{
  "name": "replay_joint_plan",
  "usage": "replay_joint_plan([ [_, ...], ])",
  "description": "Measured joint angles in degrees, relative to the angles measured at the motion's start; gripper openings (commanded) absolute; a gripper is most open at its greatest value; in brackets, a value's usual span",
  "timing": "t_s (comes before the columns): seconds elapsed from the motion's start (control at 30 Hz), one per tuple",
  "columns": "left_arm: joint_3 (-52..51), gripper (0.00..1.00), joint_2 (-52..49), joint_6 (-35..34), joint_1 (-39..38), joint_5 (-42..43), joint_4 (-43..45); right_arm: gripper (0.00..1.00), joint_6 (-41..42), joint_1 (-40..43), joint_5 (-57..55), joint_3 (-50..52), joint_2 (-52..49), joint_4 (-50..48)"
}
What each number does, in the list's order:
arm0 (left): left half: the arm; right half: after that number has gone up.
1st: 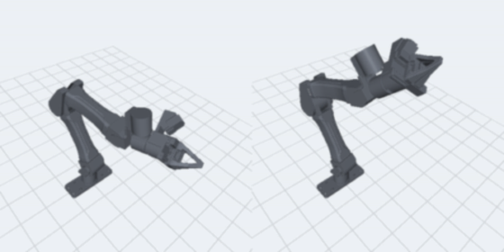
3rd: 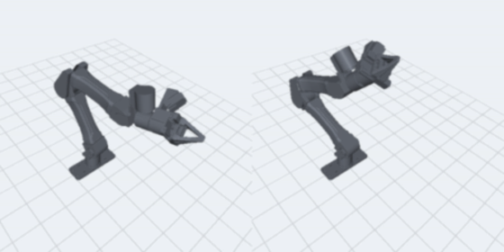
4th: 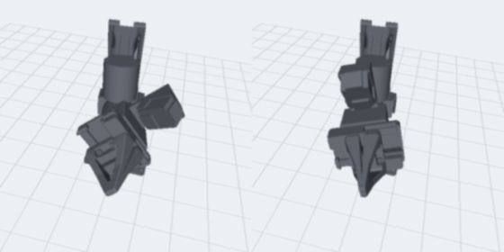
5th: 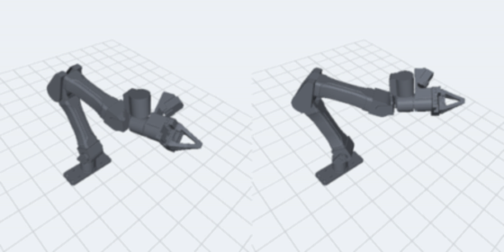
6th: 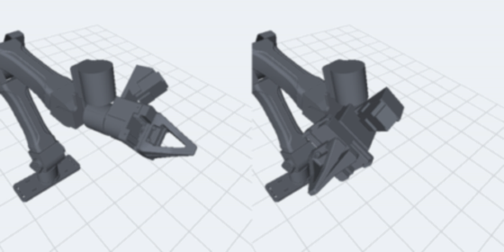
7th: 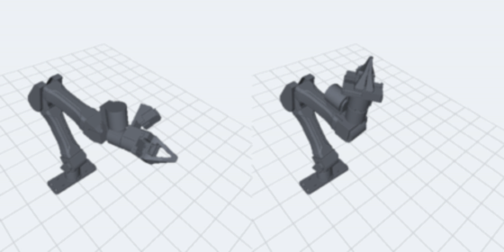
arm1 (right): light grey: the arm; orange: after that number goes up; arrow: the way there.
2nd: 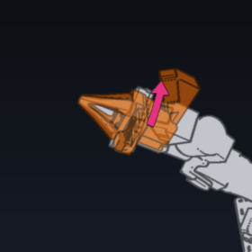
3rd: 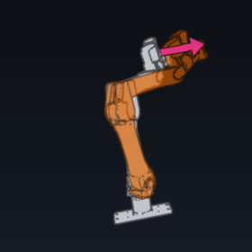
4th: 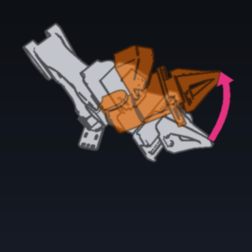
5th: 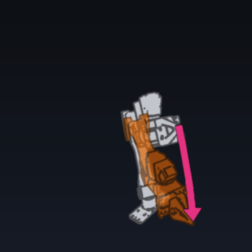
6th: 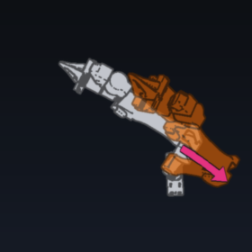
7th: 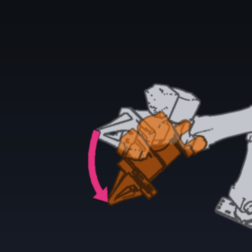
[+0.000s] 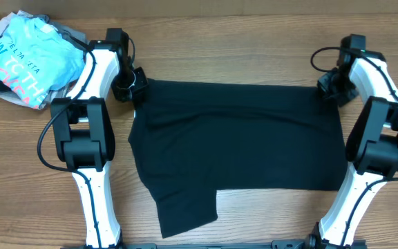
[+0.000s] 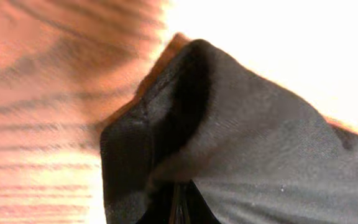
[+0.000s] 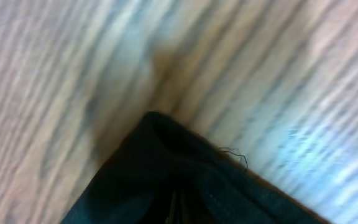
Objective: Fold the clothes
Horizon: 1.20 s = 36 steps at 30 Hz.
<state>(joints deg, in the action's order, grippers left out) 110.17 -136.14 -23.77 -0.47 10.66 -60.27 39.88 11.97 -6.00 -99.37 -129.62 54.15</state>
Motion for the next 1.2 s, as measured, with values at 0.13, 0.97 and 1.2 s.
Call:
replay_joint_plan([
  [0.13,0.0,0.09,0.1,0.2,0.3,-1.5,1.3,0.04,0.0,-0.7,0.3,-1.5,-0.7,0.5],
  [0.97,54.5,1.00,-3.2,2.8,4.8,-7.9,-36.2,0.89,-5.4,-1.1,4.2,-58.9,-3.2,42.7],
  [1.2,57.1,1.00,2.3,4.1,3.2,0.4,-36.3,1.00,-9.3,-1.1,11.6,-59.2,4.5,43.0],
])
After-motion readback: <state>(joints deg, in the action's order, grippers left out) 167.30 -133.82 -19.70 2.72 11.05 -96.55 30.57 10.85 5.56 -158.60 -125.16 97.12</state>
